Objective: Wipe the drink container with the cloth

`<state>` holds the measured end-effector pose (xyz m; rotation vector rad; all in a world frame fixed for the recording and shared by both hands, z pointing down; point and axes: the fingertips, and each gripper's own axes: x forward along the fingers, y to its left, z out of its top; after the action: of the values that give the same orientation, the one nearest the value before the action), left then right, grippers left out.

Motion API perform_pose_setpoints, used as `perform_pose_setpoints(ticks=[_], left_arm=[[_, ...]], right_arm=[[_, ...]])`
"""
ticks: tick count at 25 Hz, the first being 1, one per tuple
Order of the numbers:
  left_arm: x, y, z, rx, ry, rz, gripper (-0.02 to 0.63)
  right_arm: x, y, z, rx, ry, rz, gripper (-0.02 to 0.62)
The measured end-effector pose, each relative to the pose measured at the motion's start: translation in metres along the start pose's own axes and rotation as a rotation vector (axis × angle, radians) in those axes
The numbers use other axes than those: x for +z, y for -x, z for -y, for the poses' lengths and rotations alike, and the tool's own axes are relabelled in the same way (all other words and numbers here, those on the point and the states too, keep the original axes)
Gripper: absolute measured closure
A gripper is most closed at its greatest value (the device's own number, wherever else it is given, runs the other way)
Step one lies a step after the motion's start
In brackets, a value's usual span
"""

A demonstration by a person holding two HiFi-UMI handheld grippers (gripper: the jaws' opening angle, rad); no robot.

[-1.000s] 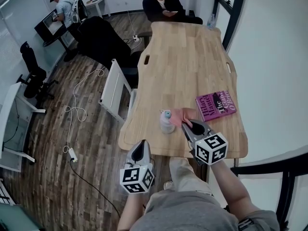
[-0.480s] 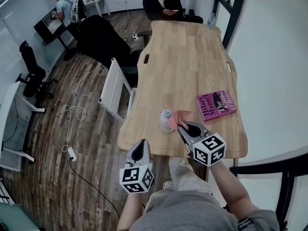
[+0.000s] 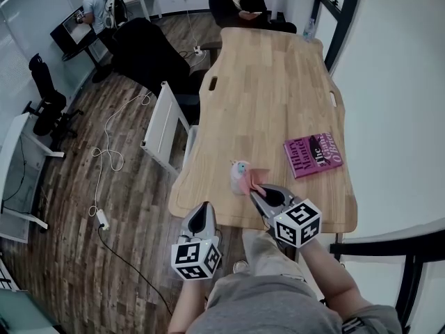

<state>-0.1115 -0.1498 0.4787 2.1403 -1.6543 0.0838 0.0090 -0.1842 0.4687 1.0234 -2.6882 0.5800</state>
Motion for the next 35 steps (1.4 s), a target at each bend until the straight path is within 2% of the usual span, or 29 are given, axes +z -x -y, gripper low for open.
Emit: perform_pose_setpoints(ticks=[16,35], left_arm=[[-0.006,-0.018,-0.002,0.03,-0.002,-0.023,0.604],[-0.003,-0.04,-0.009,0.061,0.008,-0.024,0.604]], right_arm=[[-0.065,-0.026,0.037,-0.012,-0.065,-0.149,0.566],[-0.119,-0.058,0.058,0.026,-0.013,-0.343,0.566]])
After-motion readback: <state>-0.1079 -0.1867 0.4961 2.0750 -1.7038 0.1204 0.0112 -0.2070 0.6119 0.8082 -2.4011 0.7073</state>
